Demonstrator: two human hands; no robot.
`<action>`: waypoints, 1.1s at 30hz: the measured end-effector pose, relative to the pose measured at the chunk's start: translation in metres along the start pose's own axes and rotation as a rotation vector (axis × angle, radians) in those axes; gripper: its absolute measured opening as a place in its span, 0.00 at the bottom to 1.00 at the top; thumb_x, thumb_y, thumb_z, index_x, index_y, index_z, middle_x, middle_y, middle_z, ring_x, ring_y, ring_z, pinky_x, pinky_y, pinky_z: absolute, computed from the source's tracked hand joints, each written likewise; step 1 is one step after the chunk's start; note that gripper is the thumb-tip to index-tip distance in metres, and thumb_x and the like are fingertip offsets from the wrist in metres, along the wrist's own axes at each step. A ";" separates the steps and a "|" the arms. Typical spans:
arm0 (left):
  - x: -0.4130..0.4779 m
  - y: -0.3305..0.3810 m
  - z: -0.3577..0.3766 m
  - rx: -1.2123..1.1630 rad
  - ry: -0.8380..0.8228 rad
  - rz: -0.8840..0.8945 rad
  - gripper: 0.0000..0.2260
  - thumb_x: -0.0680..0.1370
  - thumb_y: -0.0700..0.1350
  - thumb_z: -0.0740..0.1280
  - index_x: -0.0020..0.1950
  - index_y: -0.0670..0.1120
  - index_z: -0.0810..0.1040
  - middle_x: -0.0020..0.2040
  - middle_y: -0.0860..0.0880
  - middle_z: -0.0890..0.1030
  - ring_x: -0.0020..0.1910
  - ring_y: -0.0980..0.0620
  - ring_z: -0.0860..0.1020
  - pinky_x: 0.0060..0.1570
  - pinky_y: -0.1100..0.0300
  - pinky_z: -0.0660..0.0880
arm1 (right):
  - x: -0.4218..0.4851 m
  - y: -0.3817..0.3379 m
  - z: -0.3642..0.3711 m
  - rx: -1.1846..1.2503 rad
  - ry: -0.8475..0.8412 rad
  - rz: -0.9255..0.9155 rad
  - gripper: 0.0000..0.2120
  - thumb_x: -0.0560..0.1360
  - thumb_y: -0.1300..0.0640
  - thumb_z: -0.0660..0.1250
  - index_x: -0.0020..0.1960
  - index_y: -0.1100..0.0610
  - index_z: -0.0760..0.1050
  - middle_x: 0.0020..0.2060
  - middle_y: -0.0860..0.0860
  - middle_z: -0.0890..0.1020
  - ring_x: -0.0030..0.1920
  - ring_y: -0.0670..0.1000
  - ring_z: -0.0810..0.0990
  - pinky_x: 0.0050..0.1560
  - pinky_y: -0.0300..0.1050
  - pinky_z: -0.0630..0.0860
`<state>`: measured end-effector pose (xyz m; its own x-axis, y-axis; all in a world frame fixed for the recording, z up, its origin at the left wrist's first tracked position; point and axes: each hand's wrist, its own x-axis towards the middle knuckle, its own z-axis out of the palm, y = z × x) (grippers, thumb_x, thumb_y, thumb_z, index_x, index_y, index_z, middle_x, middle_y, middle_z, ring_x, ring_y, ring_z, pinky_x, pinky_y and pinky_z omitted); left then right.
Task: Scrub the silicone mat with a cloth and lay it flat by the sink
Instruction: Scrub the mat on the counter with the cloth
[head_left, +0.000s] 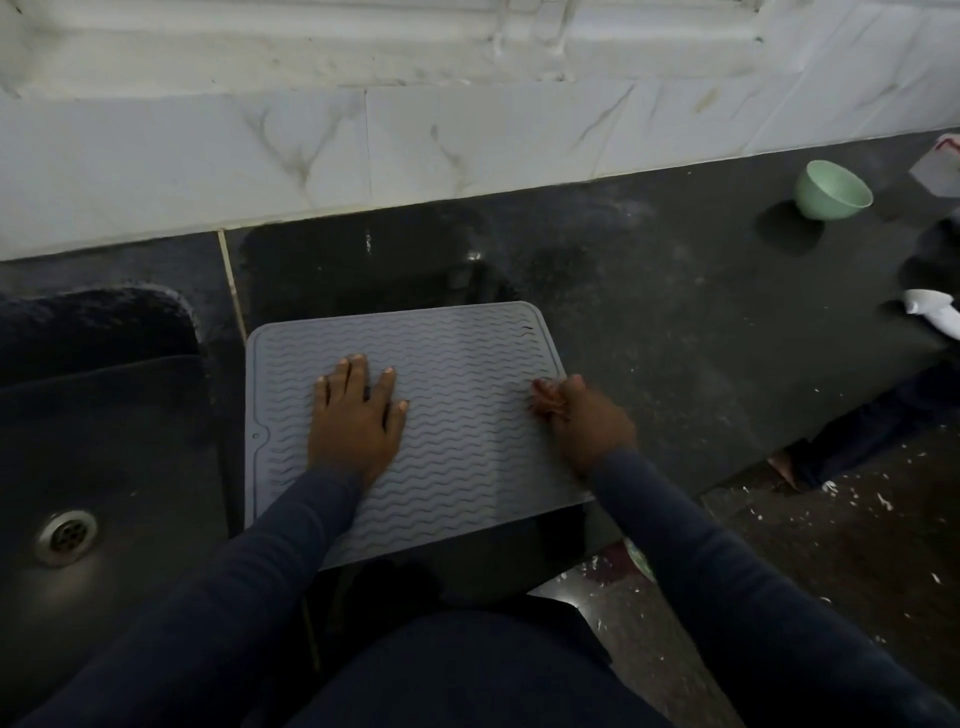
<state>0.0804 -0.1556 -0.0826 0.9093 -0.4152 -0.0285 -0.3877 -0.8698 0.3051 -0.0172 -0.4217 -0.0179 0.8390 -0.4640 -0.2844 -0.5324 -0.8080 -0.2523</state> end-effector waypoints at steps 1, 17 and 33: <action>-0.002 0.008 0.000 0.001 0.008 0.020 0.28 0.79 0.59 0.46 0.76 0.49 0.60 0.77 0.41 0.57 0.76 0.42 0.53 0.74 0.43 0.45 | -0.013 -0.014 0.010 0.031 -0.029 -0.084 0.20 0.78 0.37 0.57 0.57 0.52 0.70 0.56 0.56 0.79 0.53 0.60 0.79 0.50 0.50 0.73; -0.047 0.041 0.027 -0.002 0.027 0.117 0.24 0.79 0.55 0.51 0.72 0.48 0.69 0.74 0.41 0.65 0.74 0.42 0.61 0.72 0.41 0.52 | -0.048 -0.008 0.007 0.142 0.044 -0.086 0.23 0.74 0.32 0.58 0.55 0.50 0.73 0.51 0.53 0.81 0.51 0.57 0.80 0.49 0.48 0.74; -0.049 0.036 0.028 -0.251 0.115 0.084 0.25 0.80 0.51 0.47 0.73 0.43 0.68 0.72 0.42 0.69 0.73 0.45 0.63 0.74 0.50 0.49 | -0.077 -0.015 0.026 0.058 -0.038 -0.225 0.19 0.74 0.37 0.64 0.57 0.49 0.76 0.50 0.51 0.82 0.51 0.55 0.81 0.47 0.48 0.76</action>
<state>0.0175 -0.1734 -0.0965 0.8921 -0.4381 0.1104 -0.4260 -0.7344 0.5284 -0.0769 -0.3642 -0.0160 0.9329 -0.2597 -0.2495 -0.3391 -0.8668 -0.3657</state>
